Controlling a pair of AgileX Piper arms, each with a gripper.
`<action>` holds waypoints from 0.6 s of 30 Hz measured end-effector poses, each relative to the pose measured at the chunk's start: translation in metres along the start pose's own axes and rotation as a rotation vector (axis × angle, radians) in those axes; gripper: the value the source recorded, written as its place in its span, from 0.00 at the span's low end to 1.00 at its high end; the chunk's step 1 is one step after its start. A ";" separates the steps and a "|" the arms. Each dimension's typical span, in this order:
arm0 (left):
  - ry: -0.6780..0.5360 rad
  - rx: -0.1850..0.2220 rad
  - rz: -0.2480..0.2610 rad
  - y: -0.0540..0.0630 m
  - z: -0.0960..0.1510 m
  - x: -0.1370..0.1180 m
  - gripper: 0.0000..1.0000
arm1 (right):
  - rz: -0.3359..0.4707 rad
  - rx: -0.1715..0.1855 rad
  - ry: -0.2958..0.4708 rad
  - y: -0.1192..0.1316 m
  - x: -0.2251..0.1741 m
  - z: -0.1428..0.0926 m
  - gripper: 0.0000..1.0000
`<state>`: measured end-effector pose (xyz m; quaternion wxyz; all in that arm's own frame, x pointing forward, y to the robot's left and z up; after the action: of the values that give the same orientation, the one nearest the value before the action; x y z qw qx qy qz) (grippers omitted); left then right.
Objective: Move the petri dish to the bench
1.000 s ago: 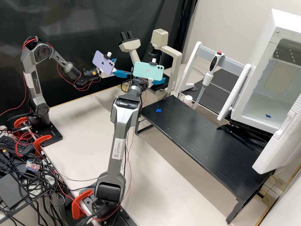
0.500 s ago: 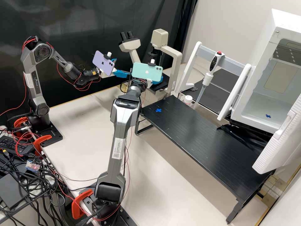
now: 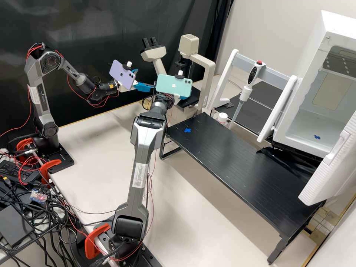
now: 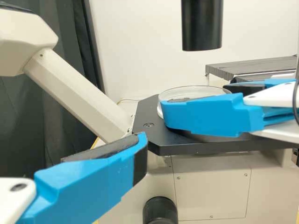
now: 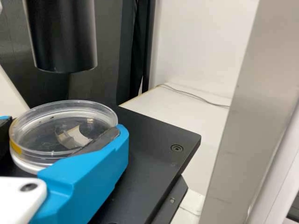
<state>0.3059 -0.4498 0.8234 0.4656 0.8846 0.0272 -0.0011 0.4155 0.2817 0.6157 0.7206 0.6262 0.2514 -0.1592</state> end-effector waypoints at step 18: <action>0.000 0.000 0.000 0.000 0.000 0.000 1.00 | -0.021 -0.006 0.006 -0.001 -0.026 0.005 0.00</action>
<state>0.3059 -0.4498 0.8234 0.4656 0.8846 0.0272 -0.0011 0.3940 0.2739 0.6301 0.7201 0.6218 0.2606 -0.1639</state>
